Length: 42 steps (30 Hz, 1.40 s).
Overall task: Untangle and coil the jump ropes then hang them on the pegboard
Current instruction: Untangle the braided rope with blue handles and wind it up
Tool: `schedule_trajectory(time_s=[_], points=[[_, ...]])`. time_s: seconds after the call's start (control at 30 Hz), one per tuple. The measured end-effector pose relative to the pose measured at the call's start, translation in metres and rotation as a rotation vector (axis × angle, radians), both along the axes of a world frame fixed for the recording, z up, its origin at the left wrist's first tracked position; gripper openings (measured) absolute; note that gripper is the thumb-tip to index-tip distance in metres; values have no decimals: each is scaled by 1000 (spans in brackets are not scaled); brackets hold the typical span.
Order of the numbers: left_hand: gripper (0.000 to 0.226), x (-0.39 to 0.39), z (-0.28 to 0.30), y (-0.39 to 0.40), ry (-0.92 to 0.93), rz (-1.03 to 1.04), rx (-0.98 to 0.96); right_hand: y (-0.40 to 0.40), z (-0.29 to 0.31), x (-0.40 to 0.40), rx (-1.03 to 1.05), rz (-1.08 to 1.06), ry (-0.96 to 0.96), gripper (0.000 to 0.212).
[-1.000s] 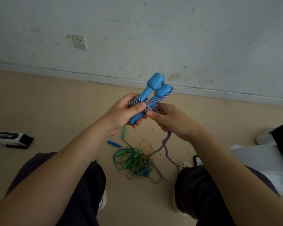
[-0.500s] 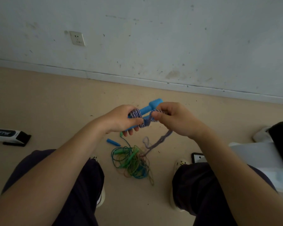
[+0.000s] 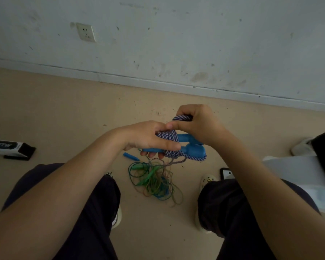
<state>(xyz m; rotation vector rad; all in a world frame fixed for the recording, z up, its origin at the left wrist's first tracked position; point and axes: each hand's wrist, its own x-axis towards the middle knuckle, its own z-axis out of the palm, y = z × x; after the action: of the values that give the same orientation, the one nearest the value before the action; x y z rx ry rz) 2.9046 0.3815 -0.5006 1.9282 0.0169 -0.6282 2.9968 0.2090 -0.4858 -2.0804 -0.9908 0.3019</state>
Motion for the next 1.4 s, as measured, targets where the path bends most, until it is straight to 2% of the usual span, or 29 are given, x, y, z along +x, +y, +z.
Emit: schedule_trajectory(time_s=[0.07, 0.2, 0.33, 0.47, 0.6, 0.7, 0.77, 0.83, 1.03, 1.13, 1.23, 1.4], points=[[70, 0, -3, -4, -30, 56, 60, 1, -3, 0, -10, -16, -24, 28], [49, 1, -7, -7, -123, 148, 26, 0, -3, 1, -4, -70, -42, 41], [64, 0, -5, -8, -169, 152, 18, -2, -1, 3, -48, 4, -16, 29], [47, -1, -7, -4, -191, 181, 12, -11, 1, 7, -140, 10, 218, 31], [56, 1, -5, 1, -254, 316, 2, -20, 9, 12, 81, 26, 513, 38], [66, 2, -5, 1, -269, 430, -125, -20, 8, 12, 272, 30, 777, 34], [70, 2, -5, 2, -301, 479, -211, -17, 4, 9, 302, 28, 859, 46], [66, 1, -4, 2, -339, 489, -276, -13, 1, 6, 329, 2, 885, 54], [30, 0, 0, -1, -377, 573, -366, -7, -2, 1, 444, 88, 920, 32], [28, -1, 0, 0, -357, 568, -380, -5, -1, 2, 419, 125, 873, 34], [24, -1, 0, 0, -329, 558, -403, -5, -1, 2, 349, 135, 816, 25], [37, -1, 1, 4, -278, 486, -368, -5, -5, 1, 299, 136, 725, 18]])
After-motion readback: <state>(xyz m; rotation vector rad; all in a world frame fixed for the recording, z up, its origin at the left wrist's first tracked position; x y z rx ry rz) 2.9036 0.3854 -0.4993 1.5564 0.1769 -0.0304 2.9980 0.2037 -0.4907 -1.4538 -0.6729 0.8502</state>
